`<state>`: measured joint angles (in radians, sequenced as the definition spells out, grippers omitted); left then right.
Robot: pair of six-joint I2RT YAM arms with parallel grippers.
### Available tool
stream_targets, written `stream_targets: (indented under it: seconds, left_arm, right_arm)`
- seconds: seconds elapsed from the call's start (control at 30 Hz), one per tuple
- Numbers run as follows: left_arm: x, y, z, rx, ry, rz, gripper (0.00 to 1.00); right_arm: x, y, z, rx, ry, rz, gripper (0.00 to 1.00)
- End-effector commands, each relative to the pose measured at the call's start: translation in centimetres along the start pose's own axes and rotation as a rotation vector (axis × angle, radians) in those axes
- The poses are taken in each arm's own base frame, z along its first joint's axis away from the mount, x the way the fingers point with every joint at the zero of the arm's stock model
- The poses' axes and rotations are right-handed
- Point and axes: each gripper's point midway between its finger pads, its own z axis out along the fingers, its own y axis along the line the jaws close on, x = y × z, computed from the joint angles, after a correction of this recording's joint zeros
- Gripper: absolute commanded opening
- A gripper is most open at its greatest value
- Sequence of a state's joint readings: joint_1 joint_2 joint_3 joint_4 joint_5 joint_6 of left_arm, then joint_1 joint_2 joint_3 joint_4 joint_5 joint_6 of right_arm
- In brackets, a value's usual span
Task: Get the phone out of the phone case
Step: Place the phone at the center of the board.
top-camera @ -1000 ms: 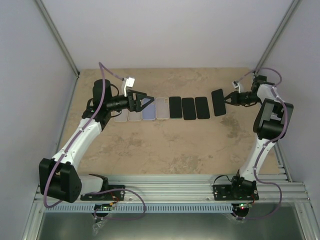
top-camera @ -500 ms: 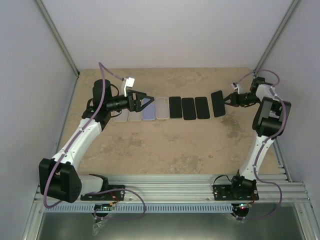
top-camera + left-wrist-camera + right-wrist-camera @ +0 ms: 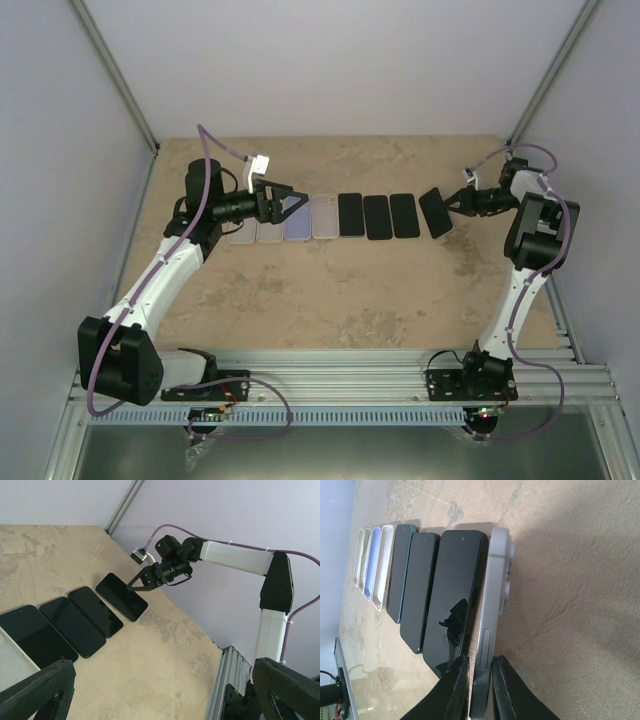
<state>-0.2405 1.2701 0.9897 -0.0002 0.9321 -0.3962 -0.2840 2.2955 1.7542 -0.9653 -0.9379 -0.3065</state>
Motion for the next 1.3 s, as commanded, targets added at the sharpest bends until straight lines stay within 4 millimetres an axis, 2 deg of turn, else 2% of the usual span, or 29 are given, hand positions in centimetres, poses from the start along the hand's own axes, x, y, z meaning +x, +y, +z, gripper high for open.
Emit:
stream_targets:
  seconds: [0.0, 0.27, 0.63, 1.07, 1.27]
  left_arm:
    - [-0.5, -0.4, -0.1, 0.002, -0.022, 0.041, 0.99]
    - [-0.5, -0.4, -0.1, 0.001, -0.022, 0.039, 0.99]
    - [-0.6, -0.4, -0.1, 0.001, -0.024, 0.040, 0.99]
    - [-0.6, -0.5, -0.2, -0.002, -0.027, 0.044, 1.00]
    - [-0.6, -0.4, -0.1, 0.002, -0.025, 0.037, 0.99]
  right_arm:
    - [-0.7, -0.5, -0.1, -0.018, -0.026, 0.002, 0.14]
    - [0.0, -1.1, 0.3, -0.011, -0.028, 0.032, 0.15]
    - [0.3, -0.7, 0.3, -0.008, -0.093, 0.100, 0.08]
    - [-1.2, -1.5, -0.1, 0.035, -0.186, 0.140, 0.06]
    - [-1.1, -1.7, 0.3, 0.021, -0.173, 0.139, 0.08]
